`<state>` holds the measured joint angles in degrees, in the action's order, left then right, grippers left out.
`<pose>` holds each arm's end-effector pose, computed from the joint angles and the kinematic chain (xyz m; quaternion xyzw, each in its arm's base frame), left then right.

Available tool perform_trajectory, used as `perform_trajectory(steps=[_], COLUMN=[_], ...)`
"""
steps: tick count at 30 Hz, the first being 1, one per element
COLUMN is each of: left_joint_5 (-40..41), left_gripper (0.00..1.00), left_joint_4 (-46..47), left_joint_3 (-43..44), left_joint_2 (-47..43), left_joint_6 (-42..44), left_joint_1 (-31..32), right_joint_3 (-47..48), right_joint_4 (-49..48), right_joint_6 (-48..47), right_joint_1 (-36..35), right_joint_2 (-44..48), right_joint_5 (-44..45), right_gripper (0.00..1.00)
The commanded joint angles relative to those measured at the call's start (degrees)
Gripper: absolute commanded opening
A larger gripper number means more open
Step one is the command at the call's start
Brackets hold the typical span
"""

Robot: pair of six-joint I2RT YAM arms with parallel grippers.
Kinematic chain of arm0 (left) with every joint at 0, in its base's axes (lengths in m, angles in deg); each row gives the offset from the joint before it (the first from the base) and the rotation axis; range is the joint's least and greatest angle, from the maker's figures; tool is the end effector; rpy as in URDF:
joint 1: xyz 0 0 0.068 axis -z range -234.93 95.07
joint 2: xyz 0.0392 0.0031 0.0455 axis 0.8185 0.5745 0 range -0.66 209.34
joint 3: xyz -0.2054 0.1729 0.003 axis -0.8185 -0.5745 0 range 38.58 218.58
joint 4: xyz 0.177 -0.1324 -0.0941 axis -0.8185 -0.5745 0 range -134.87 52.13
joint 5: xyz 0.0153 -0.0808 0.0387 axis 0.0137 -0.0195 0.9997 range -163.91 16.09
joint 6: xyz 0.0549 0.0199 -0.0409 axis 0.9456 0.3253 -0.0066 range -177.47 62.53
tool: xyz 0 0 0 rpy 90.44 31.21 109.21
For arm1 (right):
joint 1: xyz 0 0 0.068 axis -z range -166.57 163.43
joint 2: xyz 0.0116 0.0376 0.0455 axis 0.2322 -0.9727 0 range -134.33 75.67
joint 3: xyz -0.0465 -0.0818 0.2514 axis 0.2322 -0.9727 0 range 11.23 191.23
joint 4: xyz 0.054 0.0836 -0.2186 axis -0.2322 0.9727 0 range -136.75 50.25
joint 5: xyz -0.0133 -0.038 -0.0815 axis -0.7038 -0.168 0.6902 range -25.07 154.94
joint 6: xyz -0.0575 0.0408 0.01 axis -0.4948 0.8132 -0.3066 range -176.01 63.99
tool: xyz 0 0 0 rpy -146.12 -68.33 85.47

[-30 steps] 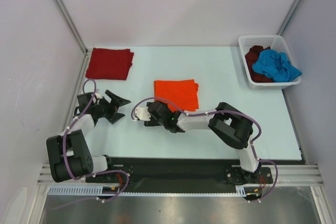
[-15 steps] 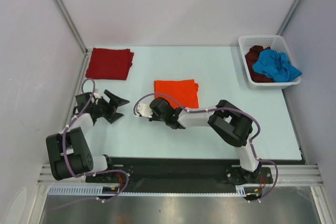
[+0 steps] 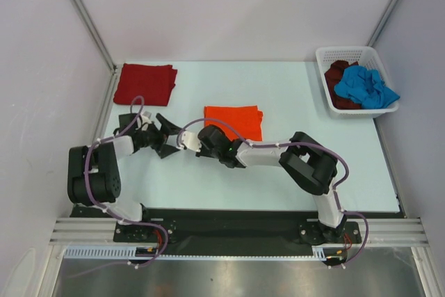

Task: Fold and stack the t-shirts
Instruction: Neatly place the folded tshirt to the corner

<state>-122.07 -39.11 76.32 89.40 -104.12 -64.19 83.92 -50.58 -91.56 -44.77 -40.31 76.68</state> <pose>0.2742 0.0004 0.1428 -0.2938 0.8258 -0.4586 0.1463 0.2409 0.3659 0.1546 -0.6267 0.6468 -0.0074 0.4346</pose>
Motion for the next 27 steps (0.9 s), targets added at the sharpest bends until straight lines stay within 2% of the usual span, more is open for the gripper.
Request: perform_trajectory(steps=[1, 6, 11, 15, 20, 23, 27], left_joint_5=[-1.3, 0.0, -1.6, -3.2, -2.8, -1.9, 0.6], left_gripper=[1.00, 1.00, 1.00, 1.00, 1.00, 1.00, 1.00], left_joint_4=[3.1, -0.5, 1.0, 9.1, 13.4, 6.5, 3.7], left_joint_3=[5.6, 10.2, 13.4, 13.1, 13.9, 17.2, 17.7], left_joint_2=[2.6, 7.9, 14.6, 18.6, 20.0, 21.6, 21.1], left_joint_6=[-3.1, -1.5, -3.1, -8.7, -11.5, -8.6, -8.1], left_joint_1=[4.0, 5.4, 8.7, 11.5, 13.6, 14.4, 14.4], right_joint_3=[0.0, -2.4, -4.1, -4.8, -4.5, -4.0, -3.4], right_joint_4=[-1.6, -2.9, -3.1, -3.1, -3.0, -3.1, -3.0], right_joint_6=[1.6, 3.4, 3.6, 3.9, 4.1, 3.9, 3.9], right_joint_1=[1.1, 1.9, 2.4, 2.7, 3.2, 3.1, 3.2], right_joint_2=[5.4, 8.5, 9.0, 9.9, 9.6, 9.5, 9.8], right_joint_5=[-0.6, -1.2, -1.6, -2.1, -2.3, -2.4, -2.4], right_gripper=[0.00, 0.00, 0.00, 0.00, 0.00, 0.00, 0.00])
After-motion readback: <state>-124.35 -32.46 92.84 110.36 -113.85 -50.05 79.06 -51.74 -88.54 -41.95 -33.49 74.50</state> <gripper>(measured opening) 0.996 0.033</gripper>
